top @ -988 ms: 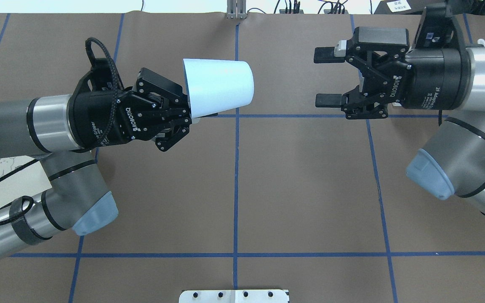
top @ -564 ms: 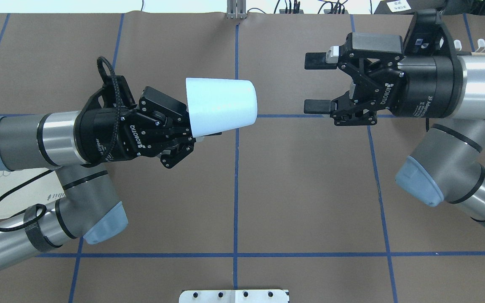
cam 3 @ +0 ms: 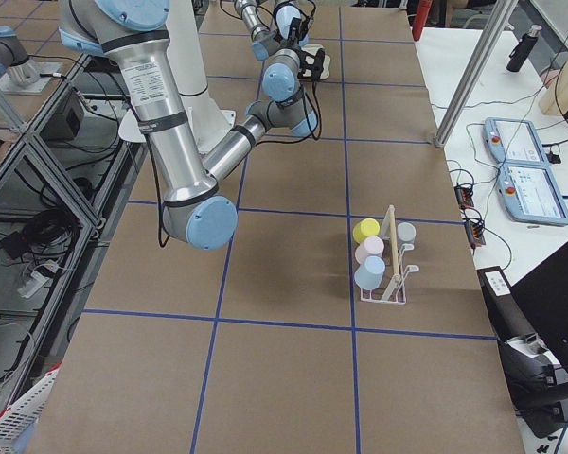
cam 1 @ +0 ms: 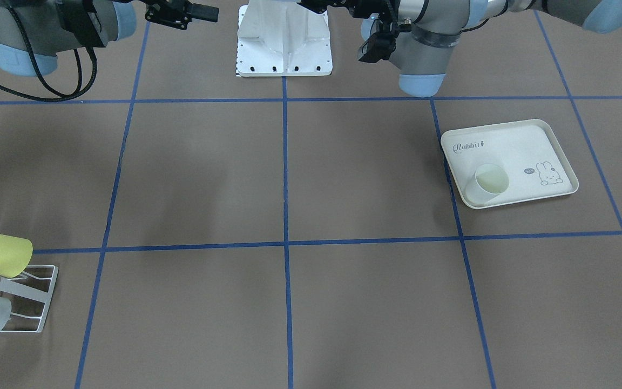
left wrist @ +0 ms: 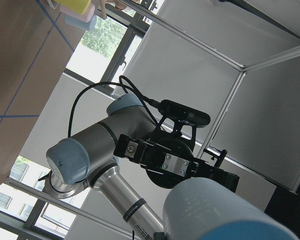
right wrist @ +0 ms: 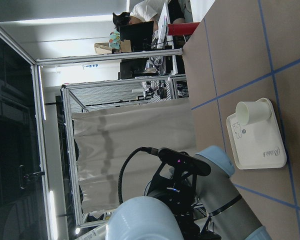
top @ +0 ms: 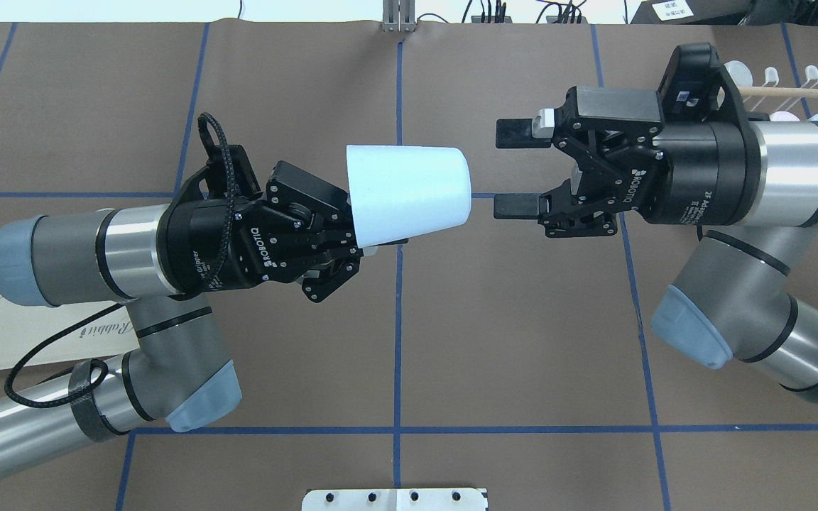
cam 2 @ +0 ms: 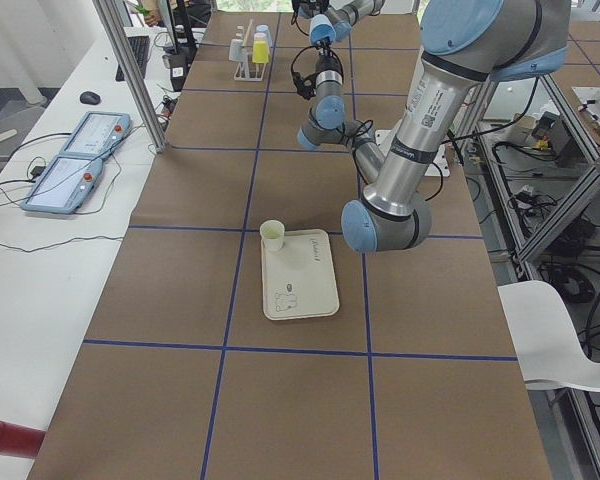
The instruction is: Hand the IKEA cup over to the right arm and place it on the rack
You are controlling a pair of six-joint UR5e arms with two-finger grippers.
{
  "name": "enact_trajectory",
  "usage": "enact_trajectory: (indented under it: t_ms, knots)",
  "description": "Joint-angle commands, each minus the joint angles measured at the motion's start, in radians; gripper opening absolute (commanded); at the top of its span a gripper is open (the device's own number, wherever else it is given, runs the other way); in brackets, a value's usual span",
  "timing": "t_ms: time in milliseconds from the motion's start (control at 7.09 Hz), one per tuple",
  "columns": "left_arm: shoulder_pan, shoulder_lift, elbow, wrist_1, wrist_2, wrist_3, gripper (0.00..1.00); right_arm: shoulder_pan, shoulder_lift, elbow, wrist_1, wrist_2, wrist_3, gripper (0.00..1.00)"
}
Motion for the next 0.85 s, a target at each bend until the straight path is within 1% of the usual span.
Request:
enact_trajectory:
  t_ms: [0, 705]
  knots:
    - [0.002, -0.035, 0.025, 0.003, 0.009, 0.0, 0.0, -0.023, 0.0, 0.002, 0.009, -0.022, 0.0, 1.0]
    - [0.026, -0.063, 0.055, 0.004, 0.015, 0.003, 0.0, -0.051, 0.002, 0.003, 0.011, -0.053, 0.0, 1.0]
